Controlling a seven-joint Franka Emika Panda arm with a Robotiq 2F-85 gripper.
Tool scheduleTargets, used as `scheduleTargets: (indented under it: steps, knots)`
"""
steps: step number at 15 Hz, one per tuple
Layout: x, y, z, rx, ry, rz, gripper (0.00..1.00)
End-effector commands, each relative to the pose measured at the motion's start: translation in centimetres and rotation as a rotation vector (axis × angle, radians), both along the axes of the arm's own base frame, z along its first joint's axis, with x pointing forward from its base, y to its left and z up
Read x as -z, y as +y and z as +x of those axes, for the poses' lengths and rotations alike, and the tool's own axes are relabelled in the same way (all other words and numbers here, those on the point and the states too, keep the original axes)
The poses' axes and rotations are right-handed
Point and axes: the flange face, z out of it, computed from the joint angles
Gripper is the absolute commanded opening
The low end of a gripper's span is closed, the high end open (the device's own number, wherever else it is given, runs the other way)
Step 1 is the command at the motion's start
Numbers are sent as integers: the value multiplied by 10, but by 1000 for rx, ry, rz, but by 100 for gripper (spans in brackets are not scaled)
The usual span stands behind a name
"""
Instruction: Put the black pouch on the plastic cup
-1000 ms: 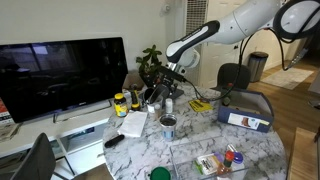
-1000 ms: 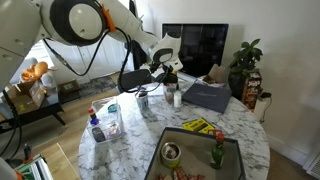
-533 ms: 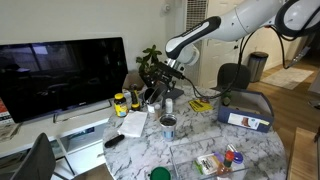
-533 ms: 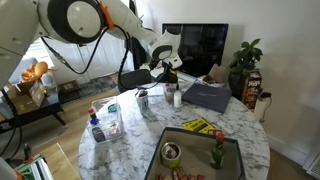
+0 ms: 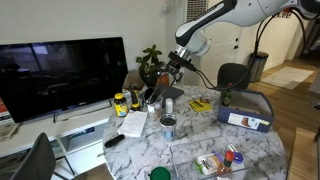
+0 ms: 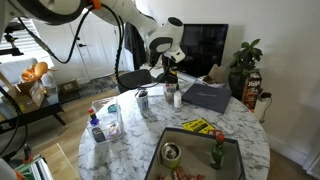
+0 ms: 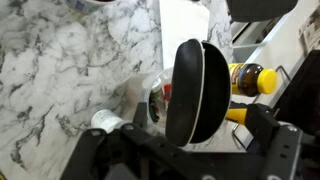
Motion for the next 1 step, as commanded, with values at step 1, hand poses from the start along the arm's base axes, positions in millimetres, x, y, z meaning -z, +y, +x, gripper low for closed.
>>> scheduleTargets:
  steps: [1]
  knots:
    - [-7,-6,-5,-6,-9,5,100]
